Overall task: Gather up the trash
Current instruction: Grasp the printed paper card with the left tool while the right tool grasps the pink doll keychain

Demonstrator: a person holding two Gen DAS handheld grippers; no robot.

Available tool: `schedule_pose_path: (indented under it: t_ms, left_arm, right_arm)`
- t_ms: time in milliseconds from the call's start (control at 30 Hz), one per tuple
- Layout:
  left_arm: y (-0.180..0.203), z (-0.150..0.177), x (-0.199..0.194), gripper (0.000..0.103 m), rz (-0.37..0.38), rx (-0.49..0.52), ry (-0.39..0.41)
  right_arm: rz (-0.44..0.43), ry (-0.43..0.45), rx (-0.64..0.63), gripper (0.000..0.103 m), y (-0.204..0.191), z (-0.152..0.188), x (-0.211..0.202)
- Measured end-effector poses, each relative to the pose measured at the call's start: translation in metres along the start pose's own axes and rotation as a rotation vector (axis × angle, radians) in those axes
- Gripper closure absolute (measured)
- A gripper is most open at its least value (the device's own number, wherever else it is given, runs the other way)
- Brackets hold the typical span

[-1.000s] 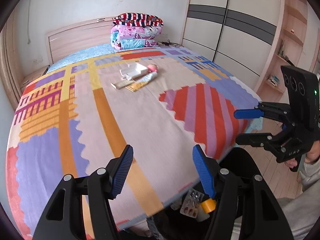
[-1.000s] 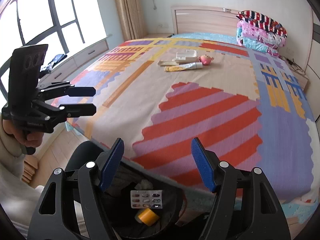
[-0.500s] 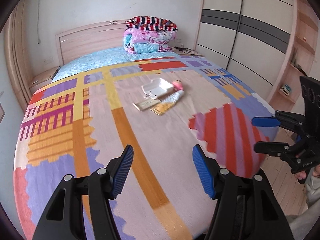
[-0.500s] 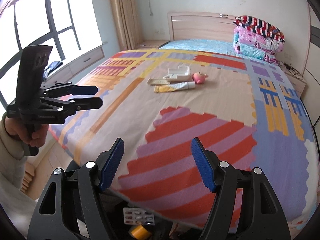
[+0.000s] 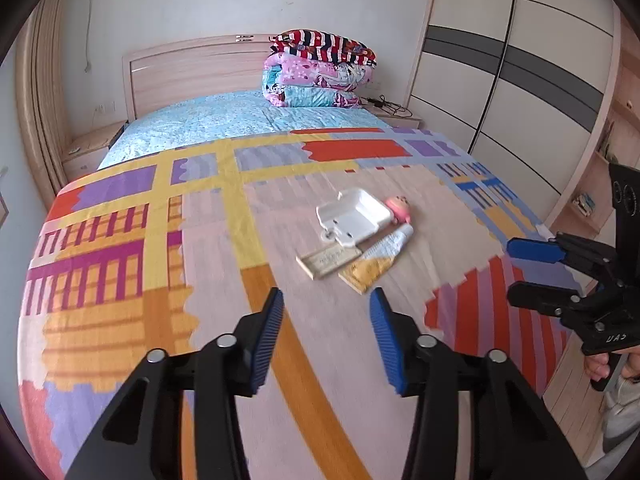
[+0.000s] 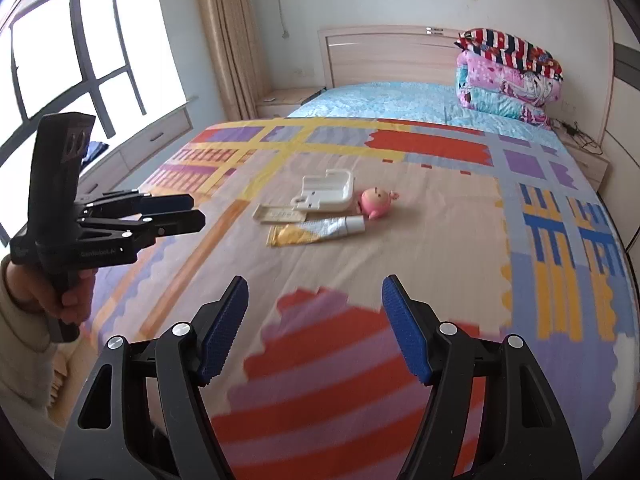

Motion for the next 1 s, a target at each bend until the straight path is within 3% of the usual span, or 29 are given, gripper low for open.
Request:
schedule_pose_path:
  t_ms: [500,700,1000]
  left_arm:
    - [-0.015,-0.020,0.046,0.071,0.001,-0.050,-0.039]
    - [-0.020,-0.018,0.054,0.075,-0.005,-0.064,-0.051]
    - [-0.015,-0.011,0.070,0.076,-0.022,-0.037,-0.062]
  right_arm:
    - [0.020,-0.053,0.104,0.043,0.042,-0.033,0.060]
    - [0.068,-0.101,0.108,0.057,0.055,-0.035,0.083]
    - [0.042,-0.107,0.145,0.068,0.059,-0.033,0.097]
Point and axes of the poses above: each gripper's, at about its wrist camera, not at the fingertips, and x roughly the way its jaws point, y to its right, z to its underside, the point moved 8 cm from there along x, roughly the way its jaws point, and after that the axes turned 11 degrees about -x, right-handed, at the moved point
